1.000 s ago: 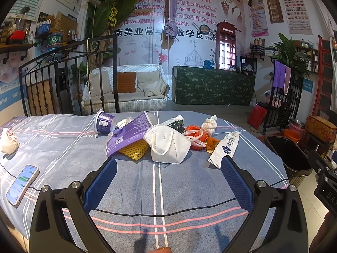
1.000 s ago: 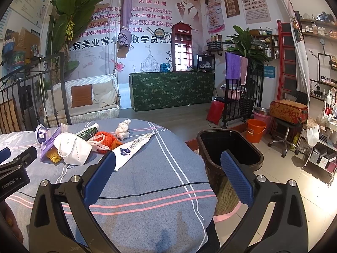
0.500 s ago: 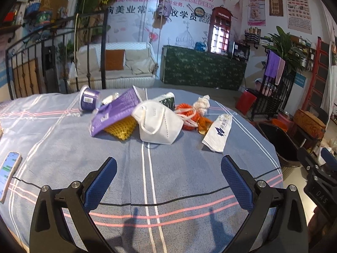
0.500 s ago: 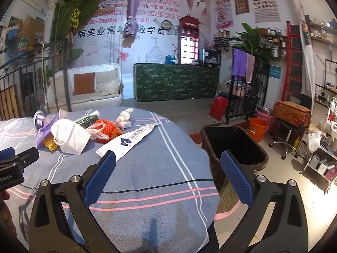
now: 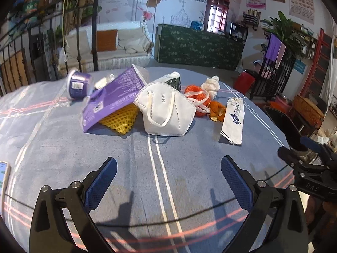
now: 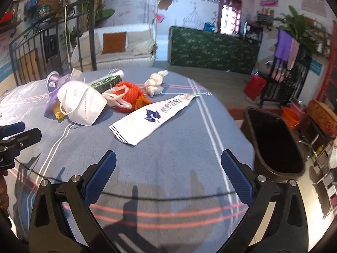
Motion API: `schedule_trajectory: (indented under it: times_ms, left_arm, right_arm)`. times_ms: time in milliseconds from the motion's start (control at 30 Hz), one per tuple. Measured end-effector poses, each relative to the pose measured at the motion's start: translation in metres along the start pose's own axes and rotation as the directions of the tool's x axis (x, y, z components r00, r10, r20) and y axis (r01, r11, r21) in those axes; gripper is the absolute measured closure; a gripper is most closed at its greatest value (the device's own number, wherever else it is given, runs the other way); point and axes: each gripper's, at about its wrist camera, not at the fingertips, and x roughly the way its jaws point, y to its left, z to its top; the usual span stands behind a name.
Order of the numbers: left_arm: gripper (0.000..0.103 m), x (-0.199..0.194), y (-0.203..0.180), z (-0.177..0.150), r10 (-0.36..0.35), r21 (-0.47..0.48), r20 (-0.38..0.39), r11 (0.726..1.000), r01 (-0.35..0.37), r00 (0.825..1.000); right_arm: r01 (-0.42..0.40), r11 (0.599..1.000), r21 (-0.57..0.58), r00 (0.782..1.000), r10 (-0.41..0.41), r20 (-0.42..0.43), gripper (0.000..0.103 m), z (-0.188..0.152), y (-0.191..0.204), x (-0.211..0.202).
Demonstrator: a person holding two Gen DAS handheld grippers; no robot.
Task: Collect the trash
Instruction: 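Reach the right tool to the white logo paper strip and grasp it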
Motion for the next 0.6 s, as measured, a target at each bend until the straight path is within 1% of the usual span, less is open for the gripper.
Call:
schedule_trajectory:
  times_ms: [33,67,133,200,233,300,400,533,600]
  left_arm:
    - [0.005,0.007,0.003,0.006,-0.006,-0.012,-0.021,1.0,0.006,1.0]
    - [0.005,0.012,0.004,0.011,-0.004,-0.015,-0.022,1.0,0.004,1.0]
    - [0.005,0.024,0.007,0.021,0.007,-0.013,-0.03,1.0,-0.007,1.0]
    - [0.006,0.032,0.009,0.031,-0.001,-0.012,-0.03,1.0,0.001,1.0]
    - [0.006,0.037,0.01,0.036,0.006,-0.013,-0.035,1.0,-0.007,0.999]
    - [0.007,0.046,0.013,0.043,0.015,-0.013,-0.051,1.0,-0.016,0.999]
    - [0.008,0.058,0.021,0.052,0.029,-0.021,-0.057,0.999,-0.03,0.998]
    - [0.009,0.069,0.029,0.061,-0.001,-0.05,-0.064,0.999,-0.002,0.998]
    - [0.013,0.072,0.03,0.064,-0.019,-0.062,-0.065,0.998,0.015,0.998]
  right_arm:
    - [-0.043,0.999,0.019,0.998,0.044,-0.039,0.005,0.008,-0.002,0.014]
    - [-0.07,0.997,0.042,0.995,0.073,-0.068,0.005,0.013,-0.005,0.023]
    - [-0.105,0.99,0.093,0.986,0.116,-0.121,0.009,0.024,-0.009,0.044]
    - [-0.134,0.983,0.126,0.972,0.155,-0.177,0.024,0.036,-0.009,0.068]
    - [-0.139,0.982,0.132,0.967,0.163,-0.195,0.025,0.04,-0.009,0.077]
    - [-0.145,0.98,0.139,0.957,0.175,-0.232,0.025,0.048,-0.009,0.094]
    - [-0.164,0.968,0.189,0.945,0.209,-0.251,0.026,0.055,-0.013,0.11]
    - [-0.201,0.942,0.269,0.92,0.276,-0.278,0.026,0.059,-0.019,0.129]
    - [-0.199,0.926,0.32,0.908,0.297,-0.294,0.03,0.06,-0.022,0.141]
